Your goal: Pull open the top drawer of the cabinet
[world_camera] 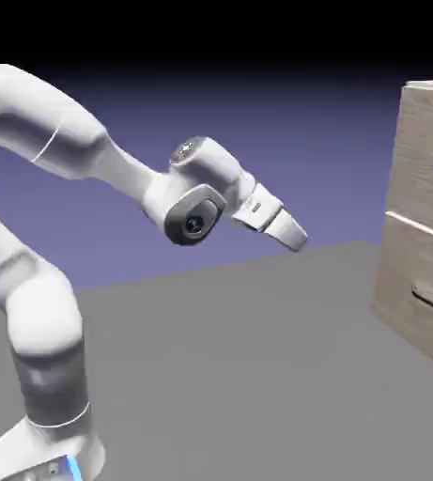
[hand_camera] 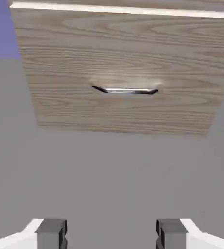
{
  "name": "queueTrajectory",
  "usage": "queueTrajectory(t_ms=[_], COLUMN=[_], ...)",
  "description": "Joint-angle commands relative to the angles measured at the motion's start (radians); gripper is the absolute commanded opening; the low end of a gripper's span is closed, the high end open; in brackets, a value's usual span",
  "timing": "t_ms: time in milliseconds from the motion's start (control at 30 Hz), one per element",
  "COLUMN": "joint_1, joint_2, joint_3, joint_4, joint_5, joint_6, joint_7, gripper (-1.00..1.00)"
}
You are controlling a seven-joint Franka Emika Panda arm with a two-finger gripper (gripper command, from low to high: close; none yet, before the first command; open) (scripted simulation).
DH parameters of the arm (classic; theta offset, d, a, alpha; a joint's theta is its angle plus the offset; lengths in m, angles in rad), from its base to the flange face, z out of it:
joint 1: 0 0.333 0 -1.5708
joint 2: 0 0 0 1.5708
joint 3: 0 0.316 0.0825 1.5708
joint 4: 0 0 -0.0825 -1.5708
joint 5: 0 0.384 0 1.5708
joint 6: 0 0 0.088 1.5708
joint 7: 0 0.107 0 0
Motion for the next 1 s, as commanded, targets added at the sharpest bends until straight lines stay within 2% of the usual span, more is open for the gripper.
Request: queueTrajectory(t_ms=[0, 967], joint_1=[0.015, 0.451], joint_2=[0.025, 0.746], joint_3=[-0.022, -0.671], joint_4=[0.021, 0.641], joint_5=[0.044, 1.305], joint_6=[-0.006, -0.166], joint_7=[-0.003, -0.075], gripper=[0.0, 0.0])
